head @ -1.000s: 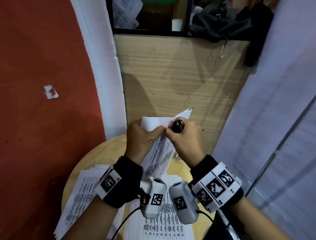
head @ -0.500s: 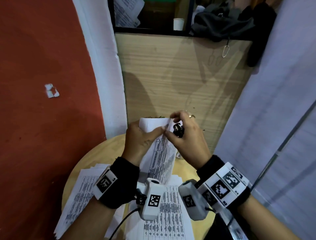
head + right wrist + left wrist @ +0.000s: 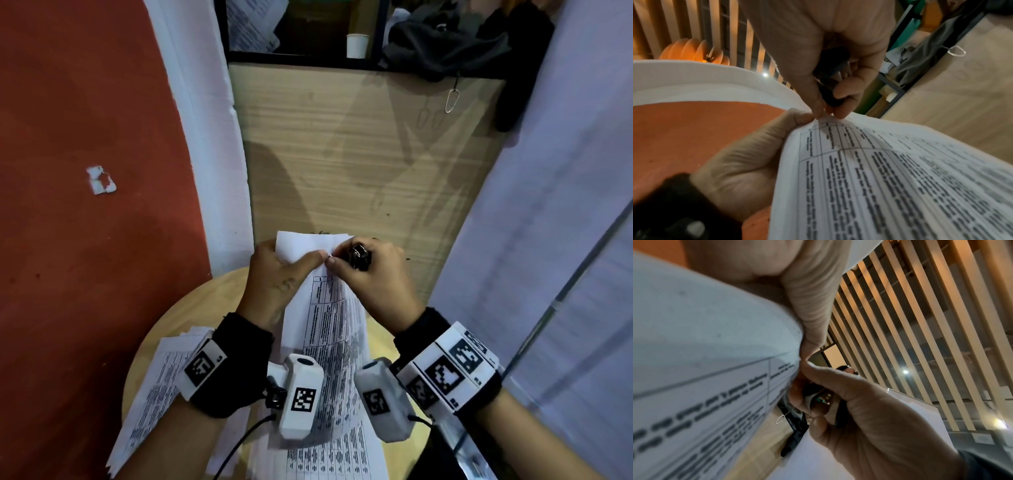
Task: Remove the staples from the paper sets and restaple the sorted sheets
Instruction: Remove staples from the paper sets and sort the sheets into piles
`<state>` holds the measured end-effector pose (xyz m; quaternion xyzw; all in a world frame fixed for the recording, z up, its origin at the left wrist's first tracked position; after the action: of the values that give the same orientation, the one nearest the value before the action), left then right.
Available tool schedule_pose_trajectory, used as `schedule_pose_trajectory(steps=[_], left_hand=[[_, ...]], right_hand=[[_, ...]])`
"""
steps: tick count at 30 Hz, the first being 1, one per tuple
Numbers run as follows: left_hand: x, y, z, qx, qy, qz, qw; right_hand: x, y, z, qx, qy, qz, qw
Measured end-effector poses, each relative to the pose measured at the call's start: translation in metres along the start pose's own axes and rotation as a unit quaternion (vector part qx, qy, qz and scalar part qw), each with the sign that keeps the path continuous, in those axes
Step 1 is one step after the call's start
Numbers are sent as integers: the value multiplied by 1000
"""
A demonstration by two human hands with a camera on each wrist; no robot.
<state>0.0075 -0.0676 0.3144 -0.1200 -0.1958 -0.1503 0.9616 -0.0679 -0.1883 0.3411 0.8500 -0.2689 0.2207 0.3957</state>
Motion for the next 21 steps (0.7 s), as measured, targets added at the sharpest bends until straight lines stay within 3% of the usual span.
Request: schedule_pose_trajectory(steps=[8, 21], left_hand=[[-5, -5, 7, 36, -18, -48, 998], [-8, -11, 19, 172, -99, -41, 979]], right_hand=[[4, -4, 15, 104, -125, -43, 986], [5, 4, 9, 64, -102, -105, 987]])
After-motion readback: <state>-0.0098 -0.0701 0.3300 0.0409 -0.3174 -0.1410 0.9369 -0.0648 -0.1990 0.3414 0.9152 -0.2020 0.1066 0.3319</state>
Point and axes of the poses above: each hand's wrist, its own x-axis towards the middle knuckle, its own y-axis out of the back of the hand, z = x × y, the point moved 5 cm from there along x, towards the middle knuckle, and after that the axes turned 7 degrees about -x, right-handed, at the moved point
